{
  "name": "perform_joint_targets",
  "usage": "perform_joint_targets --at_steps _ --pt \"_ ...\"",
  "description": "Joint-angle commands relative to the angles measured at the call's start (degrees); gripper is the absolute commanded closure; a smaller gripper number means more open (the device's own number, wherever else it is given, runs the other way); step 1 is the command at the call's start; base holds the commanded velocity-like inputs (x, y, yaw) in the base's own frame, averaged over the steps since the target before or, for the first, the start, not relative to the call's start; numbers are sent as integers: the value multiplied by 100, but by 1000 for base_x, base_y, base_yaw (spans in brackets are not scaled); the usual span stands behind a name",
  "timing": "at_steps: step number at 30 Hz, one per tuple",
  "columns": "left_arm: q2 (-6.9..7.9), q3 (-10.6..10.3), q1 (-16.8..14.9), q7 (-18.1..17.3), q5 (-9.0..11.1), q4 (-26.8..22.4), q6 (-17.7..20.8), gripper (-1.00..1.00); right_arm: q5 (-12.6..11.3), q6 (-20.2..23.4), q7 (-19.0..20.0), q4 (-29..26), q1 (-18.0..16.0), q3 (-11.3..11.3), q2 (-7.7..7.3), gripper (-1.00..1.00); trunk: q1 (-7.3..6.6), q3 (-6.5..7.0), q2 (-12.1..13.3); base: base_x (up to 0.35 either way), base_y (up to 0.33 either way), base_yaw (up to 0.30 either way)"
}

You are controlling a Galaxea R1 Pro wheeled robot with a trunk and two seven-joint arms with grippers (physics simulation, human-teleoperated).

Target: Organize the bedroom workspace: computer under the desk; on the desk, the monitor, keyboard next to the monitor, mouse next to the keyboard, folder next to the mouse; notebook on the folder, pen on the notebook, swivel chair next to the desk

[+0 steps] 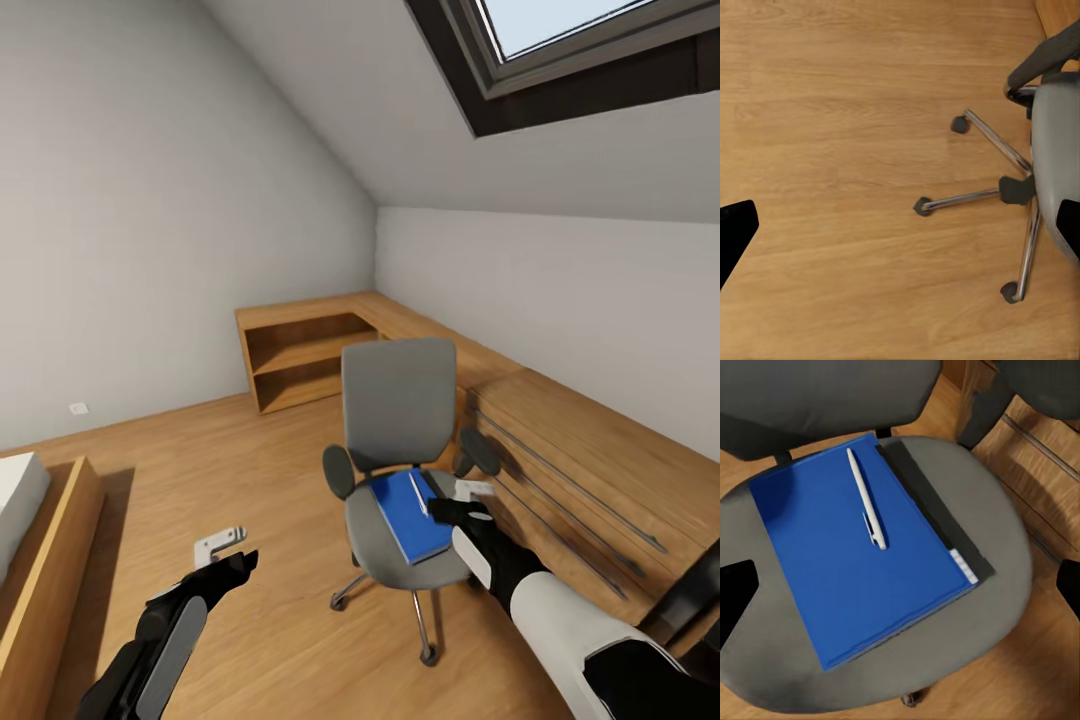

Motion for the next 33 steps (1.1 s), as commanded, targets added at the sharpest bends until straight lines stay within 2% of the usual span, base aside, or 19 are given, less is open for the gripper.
perform_joint_targets --at_steps 1,3,4,16,33 --pt "15 -15 -4 60 64 -8 9 -100 78 18 129 19 17 74 -23 -100 3 -6 -4 323 43 -2" --pt "14 -15 -4 60 65 -8 9 -100 165 9 283 40 20 77 -24 -100 3 -6 -4 325 53 -1" --pt "16 -13 -4 61 61 -8 9 -100 403 -77 610 134 21 75 -31 -100 3 -6 -4 327 93 0" --pt "12 -16 -6 61 57 -8 3 -100 447 -120 663 195 23 81 -24 -100 3 -6 -4 325 62 0" --pt "13 -4 -8 61 73 -145 40 -100 448 -168 669 631 19 75 -36 -100 3 -6 -4 197 72 0"
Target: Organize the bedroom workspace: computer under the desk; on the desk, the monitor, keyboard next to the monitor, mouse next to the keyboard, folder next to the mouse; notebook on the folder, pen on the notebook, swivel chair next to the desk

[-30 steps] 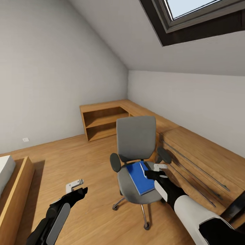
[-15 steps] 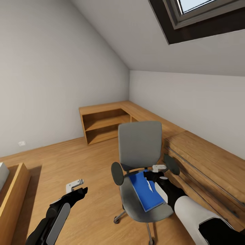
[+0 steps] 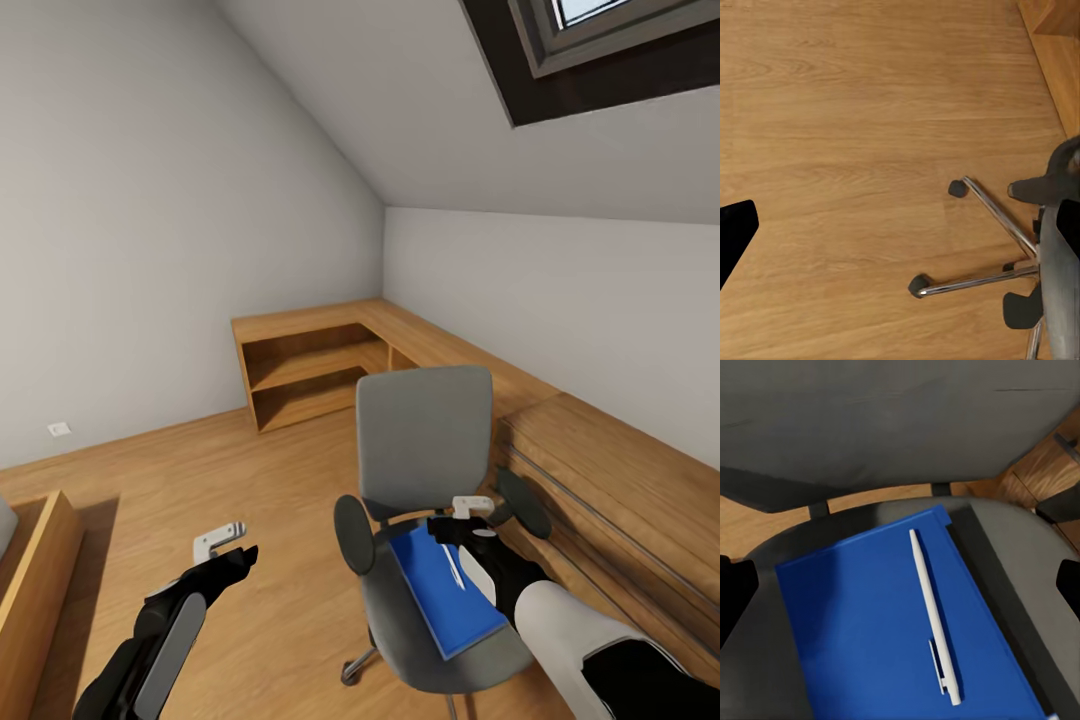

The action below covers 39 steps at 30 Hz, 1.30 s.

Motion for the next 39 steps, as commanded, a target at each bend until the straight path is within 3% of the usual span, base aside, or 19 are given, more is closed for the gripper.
perform_joint_targets --at_steps 1,6,12,19,23,39 --pt "5 -14 -4 57 66 -66 17 -100 -50 32 -41 -6 -4 49 -3 -100 1 -6 -4 48 17 0" --pt "2 103 0 57 95 -649 147 -100 -55 99 -45 30 -11 46 -16 -100 67 -60 -124 13 5 0" --pt "-3 117 1 57 67 -673 156 -100 -60 332 -46 8 -17 40 -130 -100 199 -168 -365 0 0 0" --pt "-8 115 1 107 62 -674 156 -100 -62 413 -46 5 -17 40 -129 -100 352 -294 -645 0 0 0" --pt "-9 113 1 313 92 -674 156 -100 -69 715 -51 -9 -17 34 -127 -100 440 -366 -806 0 0 0" --pt "-17 113 1 340 97 -674 156 -100 -56 718 -59 -52 -17 40 -121 -100 792 -653 -1448 0 0 0"
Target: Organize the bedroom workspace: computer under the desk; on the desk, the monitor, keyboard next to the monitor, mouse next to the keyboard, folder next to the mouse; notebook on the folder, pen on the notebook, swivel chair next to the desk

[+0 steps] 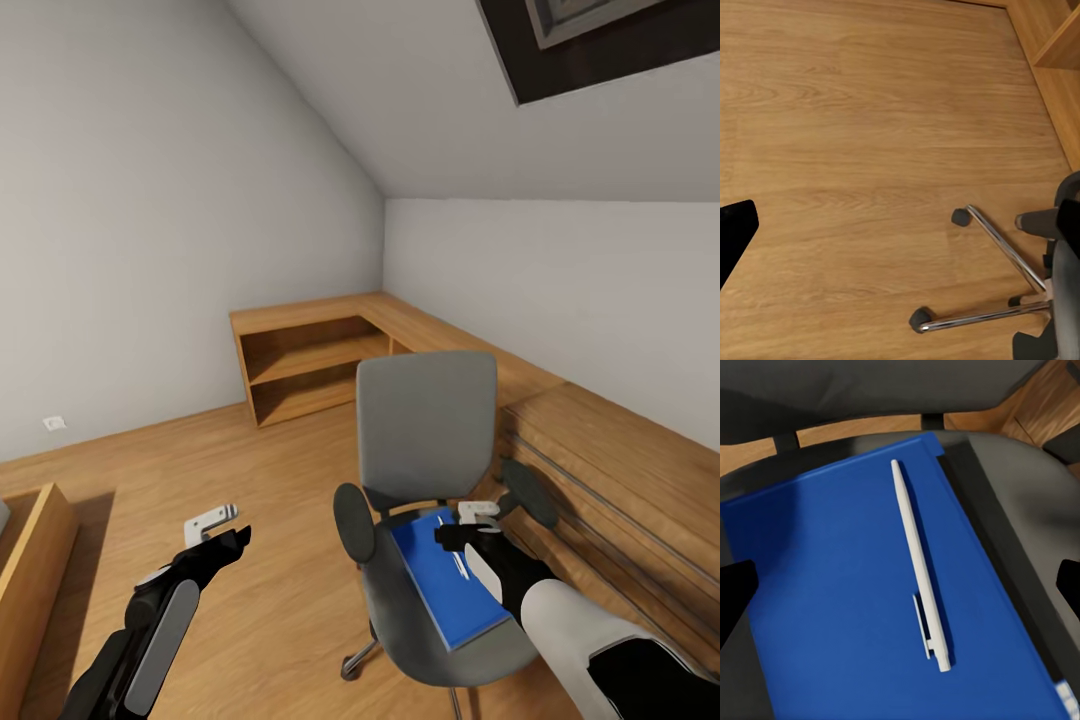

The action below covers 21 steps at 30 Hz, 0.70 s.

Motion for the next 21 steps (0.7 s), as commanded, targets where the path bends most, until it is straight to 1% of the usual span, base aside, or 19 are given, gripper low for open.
perform_joint_targets --at_steps 1,2,3,4,7,9,14,21 --pt "7 -13 -4 55 60 -7 10 -100 -53 25 -40 -13 -3 49 -2 -100 22 -24 -45 0 0 0" --pt "7 -13 -4 54 60 -7 10 -100 -52 22 -38 -14 -3 49 -1 -100 44 -42 -85 0 0 0" --pt "-27 21 -4 62 58 -25 19 -100 -86 56 -71 -25 -18 15 -20 -100 44 -42 -84 0 0 0" --pt "-59 39 -4 62 55 -25 19 -100 -100 88 -76 -2 -19 11 0 -100 44 -42 -84 0 0 0" --pt "-63 39 -4 62 54 -25 19 -100 -99 128 -77 5 -19 11 7 -100 44 -42 -84 0 0 0" --pt "-69 39 -4 62 53 -25 19 -100 -97 76 -79 19 -20 14 19 -100 44 -42 -84 0 0 0" --pt "-78 40 -4 62 51 -25 19 -100 -95 2 -81 28 -21 23 -29 -100 154 -131 -284 0 0 0" --pt "-76 40 -4 62 51 -25 19 -100 -94 -8 -81 28 -21 22 -42 -100 307 -257 -565 0 0 0"
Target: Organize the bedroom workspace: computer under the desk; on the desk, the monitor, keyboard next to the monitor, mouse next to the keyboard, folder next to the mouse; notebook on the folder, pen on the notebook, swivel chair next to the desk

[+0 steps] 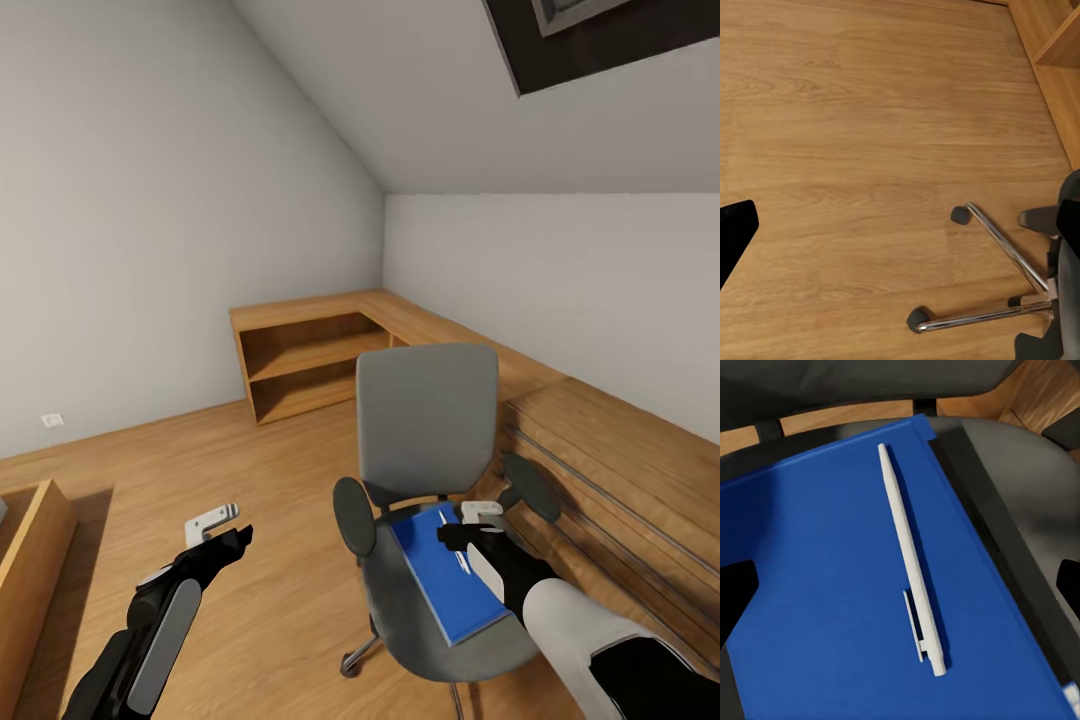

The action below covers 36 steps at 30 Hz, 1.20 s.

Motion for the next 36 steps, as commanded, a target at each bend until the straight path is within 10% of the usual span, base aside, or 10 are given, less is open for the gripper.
perform_joint_targets --at_steps 1,36 --pt "5 -8 -4 51 60 -8 14 -100 -50 30 -39 -13 -3 45 -4 -100 22 -24 -45 0 0 0" --pt "0 -11 -4 51 69 -8 14 -100 -59 151 -22 5 -3 36 -14 -100 791 -653 -1449 0 0 0"
